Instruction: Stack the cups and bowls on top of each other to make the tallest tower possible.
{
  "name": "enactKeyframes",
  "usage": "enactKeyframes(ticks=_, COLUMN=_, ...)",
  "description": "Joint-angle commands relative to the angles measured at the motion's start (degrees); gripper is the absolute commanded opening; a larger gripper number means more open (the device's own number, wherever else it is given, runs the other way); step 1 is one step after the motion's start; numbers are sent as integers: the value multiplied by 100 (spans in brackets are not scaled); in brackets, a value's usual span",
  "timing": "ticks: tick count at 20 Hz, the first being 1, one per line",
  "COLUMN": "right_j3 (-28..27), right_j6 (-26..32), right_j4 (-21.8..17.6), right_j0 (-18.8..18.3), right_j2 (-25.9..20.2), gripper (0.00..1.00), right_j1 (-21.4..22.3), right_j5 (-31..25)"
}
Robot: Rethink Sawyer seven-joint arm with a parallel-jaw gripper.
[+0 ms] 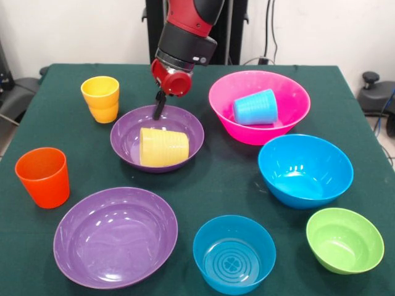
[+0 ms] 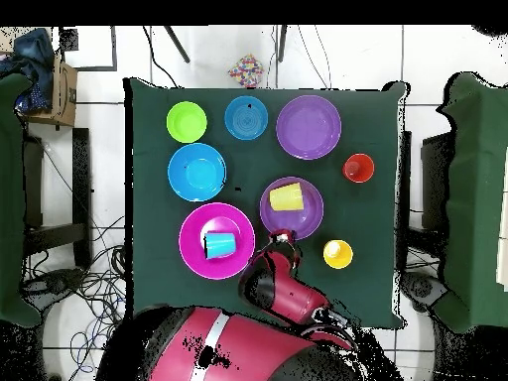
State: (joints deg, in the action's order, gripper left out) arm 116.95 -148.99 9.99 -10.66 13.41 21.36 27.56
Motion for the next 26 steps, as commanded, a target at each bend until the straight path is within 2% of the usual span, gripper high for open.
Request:
enactKeyframes(ticks=1, right_j3=-48, right_j6=-1315, right_j4=276, right_j0=-100, right_j2=-846, gripper=0, right_j1=-20, right_j5=-34)
enactKeyframes(ticks=8, right_j3=-121, right_j6=-1045, right_j4=321, right_j0=-116, right_j2=-863, gripper=0, right_j1=396, right_j5=-604)
enactKeyframes(ticks=12, right_j3=-227, right_j6=-946, right_j4=213, right_j0=-328, right_j2=-1064, gripper=0, right_j1=622, right_j5=-937)
enactKeyframes(ticks=18, right_j3=-581, right_j6=-417, right_j4=585, right_j0=-133, right_j2=-797, gripper=0, right_j1=994, right_j5=-2191)
enactKeyframes(ticks=20, right_j3=-747, right_j6=-296, right_j4=598, right_j0=-121, right_j2=-738, gripper=0, right_j1=1055, right_j5=-2541)
enactKeyframes(ticks=26, right_j3=-924, right_j6=-283, right_j4=484, right_j0=-138, right_j2=-703, gripper=0, right_j1=1085, right_j5=-2792)
